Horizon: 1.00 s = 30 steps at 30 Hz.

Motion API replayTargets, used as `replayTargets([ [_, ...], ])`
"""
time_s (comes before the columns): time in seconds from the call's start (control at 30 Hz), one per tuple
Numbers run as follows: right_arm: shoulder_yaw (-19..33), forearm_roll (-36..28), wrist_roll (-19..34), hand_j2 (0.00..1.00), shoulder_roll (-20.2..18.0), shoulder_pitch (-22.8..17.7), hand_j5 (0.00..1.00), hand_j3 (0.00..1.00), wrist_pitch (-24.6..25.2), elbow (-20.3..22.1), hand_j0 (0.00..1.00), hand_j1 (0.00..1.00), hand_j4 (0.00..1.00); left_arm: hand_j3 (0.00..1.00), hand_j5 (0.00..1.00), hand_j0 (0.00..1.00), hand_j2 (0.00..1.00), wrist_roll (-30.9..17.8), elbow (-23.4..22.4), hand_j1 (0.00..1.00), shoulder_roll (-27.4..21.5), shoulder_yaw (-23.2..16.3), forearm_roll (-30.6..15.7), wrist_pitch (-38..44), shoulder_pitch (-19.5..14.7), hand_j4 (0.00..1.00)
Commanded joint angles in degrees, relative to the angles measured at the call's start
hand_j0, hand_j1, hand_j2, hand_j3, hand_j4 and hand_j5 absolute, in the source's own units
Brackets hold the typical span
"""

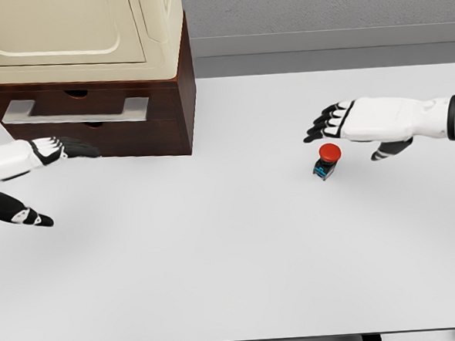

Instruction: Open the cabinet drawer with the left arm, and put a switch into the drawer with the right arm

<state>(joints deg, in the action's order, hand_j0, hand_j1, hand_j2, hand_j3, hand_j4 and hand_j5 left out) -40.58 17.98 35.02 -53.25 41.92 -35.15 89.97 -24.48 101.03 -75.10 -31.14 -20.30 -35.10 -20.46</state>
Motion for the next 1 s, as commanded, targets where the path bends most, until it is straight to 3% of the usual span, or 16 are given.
replayTargets([
  [0.0, -1.0, -0.1, 0.0, 1.0, 0.7, 0.0, 1.0, 1.0, 0.2, 0.0, 1.0, 1.0, 1.0, 1.0, 1.0, 1.0, 1.0, -2.9, 0.0, 1.0, -0.6, -0.6, -4.9, 2.1, -0.4, 1.0],
  [0.03, -1.3, -0.1, 0.0, 1.0, 0.9, 0.3, 1.0, 1.0, 0.2, -0.1, 1.0, 1.0, 1.0, 1.0, 1.0, 1.0, 1.0, -3.0, 0.0, 1.0, -0.3, -0.6, -4.9, 6.9, -0.7, 1.0],
  [0.13, -2.0, 0.7, 0.0, 1.0, 1.1, 0.6, 1.0, 1.0, 0.2, -0.1, 1.0, 1.0, 1.0, 1.0, 1.0, 1.0, 1.0, -3.1, 0.0, 1.0, -0.1, -0.6, -7.0, 8.6, -3.1, 1.0],
  [0.17, -2.0, 0.7, 0.0, 1.0, 1.2, 0.6, 1.0, 1.0, 0.2, -0.1, 1.0, 1.0, 1.0, 1.0, 1.0, 1.0, 1.0, -2.9, 0.0, 1.0, -0.1, -0.6, -8.9, 9.0, -3.3, 1.0],
  [0.2, -2.0, 0.7, 0.0, 1.0, 1.2, 0.6, 1.0, 1.0, 0.2, -0.1, 1.0, 1.0, 1.0, 1.0, 1.0, 1.0, 1.0, -2.8, 0.0, 1.0, -0.1, -1.2, -14.5, 10.9, -3.3, 1.0],
  [0.27, -2.1, 0.8, 0.0, 1.0, 1.2, 0.6, 1.0, 1.0, 0.2, -0.2, 1.0, 1.0, 1.0, 1.0, 1.0, 1.0, 1.0, -2.2, 0.0, 1.0, -0.1, -3.6, -15.2, 12.3, -5.3, 1.0],
  [0.43, -2.6, 1.2, 0.0, 1.0, 1.5, 0.8, 1.0, 1.0, 0.2, -0.3, 1.0, 1.0, 1.0, 1.0, 1.0, 1.0, 1.0, -2.6, 0.0, 1.0, 0.4, -3.7, -11.8, 12.9, -6.5, 1.0],
  [0.5, -3.2, 1.2, 0.0, 1.0, 1.6, 1.0, 1.0, 1.0, 0.2, -0.3, 1.0, 1.0, 1.0, 1.0, 1.0, 1.0, 1.0, -2.3, 0.0, 1.0, 2.2, -3.7, -8.9, 18.7, -6.9, 1.0],
  [0.63, -3.5, 2.0, 0.0, 1.0, 1.9, 1.2, 1.0, 1.0, 0.2, -0.6, 1.0, 1.0, 1.0, 1.0, 1.0, 1.0, 1.0, -2.2, 0.0, 1.0, 2.2, -3.7, -7.6, 21.2, -7.7, 1.0],
  [0.97, -5.2, 3.8, 0.0, 1.0, 5.2, 2.6, 1.0, 1.0, 0.2, -6.7, 1.0, 1.0, 1.0, 1.0, 1.0, 1.0, 1.0, -1.2, -0.4, 1.0, 4.3, -3.7, -3.8, 25.9, -9.2, 1.0],
])
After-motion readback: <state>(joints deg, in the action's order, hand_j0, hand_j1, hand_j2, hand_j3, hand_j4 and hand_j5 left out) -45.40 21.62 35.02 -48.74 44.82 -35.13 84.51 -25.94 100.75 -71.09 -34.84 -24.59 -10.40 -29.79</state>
